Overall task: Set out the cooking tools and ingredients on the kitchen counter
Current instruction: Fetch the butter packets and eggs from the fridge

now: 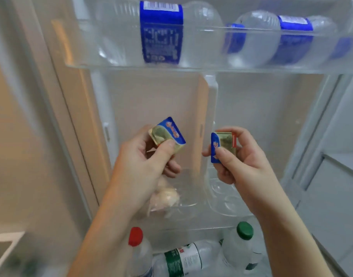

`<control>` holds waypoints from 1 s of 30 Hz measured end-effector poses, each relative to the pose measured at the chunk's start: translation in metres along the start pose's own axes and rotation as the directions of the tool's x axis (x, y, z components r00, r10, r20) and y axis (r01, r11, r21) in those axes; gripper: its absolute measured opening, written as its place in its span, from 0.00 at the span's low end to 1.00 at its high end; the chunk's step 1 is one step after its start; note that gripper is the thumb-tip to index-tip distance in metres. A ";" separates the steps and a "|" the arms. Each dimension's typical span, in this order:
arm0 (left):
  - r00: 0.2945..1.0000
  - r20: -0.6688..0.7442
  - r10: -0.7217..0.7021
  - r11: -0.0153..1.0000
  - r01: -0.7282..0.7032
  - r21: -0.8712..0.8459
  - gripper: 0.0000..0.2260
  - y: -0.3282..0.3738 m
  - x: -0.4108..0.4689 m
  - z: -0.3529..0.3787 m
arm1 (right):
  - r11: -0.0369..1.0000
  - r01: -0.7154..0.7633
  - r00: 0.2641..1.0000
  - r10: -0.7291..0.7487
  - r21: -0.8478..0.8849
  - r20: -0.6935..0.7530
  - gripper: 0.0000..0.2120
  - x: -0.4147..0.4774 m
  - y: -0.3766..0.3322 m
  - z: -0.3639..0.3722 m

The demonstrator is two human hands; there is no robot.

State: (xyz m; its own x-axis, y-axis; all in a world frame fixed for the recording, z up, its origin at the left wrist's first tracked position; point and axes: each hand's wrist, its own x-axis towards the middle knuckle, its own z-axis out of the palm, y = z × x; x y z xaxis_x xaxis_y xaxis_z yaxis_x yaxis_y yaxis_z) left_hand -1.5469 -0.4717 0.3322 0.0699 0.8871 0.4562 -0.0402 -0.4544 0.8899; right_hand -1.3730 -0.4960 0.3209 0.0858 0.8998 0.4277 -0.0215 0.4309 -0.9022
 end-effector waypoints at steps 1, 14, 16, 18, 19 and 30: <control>0.997 -0.071 -0.015 1.000 0.014 -0.018 0.08 0.002 -0.005 -0.007 | 0.999 -0.008 0.998 0.005 0.047 0.055 0.09 0.004 0.001 0.010; 0.709 -0.700 0.084 0.982 0.059 0.177 0.16 0.030 -0.117 -0.013 | 0.848 -0.319 0.758 -0.040 0.424 0.651 0.15 -0.013 0.010 0.073; 0.644 -0.758 0.099 0.964 0.128 0.235 0.14 0.039 -0.144 -0.009 | 0.849 -0.349 0.691 -0.054 0.397 0.721 0.11 -0.030 0.011 0.084; 0.570 -0.813 0.116 0.946 0.187 0.266 0.11 0.049 -0.168 -0.006 | 0.836 -0.398 0.646 -0.037 0.377 0.763 0.09 -0.047 0.010 0.095; 0.535 -0.835 0.125 0.935 0.219 0.280 0.11 0.053 -0.178 -0.004 | 0.826 -0.424 0.624 -0.031 0.371 0.781 0.10 -0.055 0.009 0.101; 0.112 -0.990 0.087 0.931 0.345 0.121 0.17 0.109 -0.314 0.021 | 0.740 -0.628 0.148 -0.192 0.242 0.970 0.18 -0.168 -0.017 0.148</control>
State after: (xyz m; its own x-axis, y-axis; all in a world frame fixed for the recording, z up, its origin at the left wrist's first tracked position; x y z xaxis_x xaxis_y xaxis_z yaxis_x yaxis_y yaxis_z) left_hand -1.5523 -0.8018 0.2859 -0.9823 0.1396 0.1245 0.1070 -0.1270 0.9861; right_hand -1.5345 -0.6443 0.2728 -0.9497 0.1168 0.2907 -0.3106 -0.2294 -0.9224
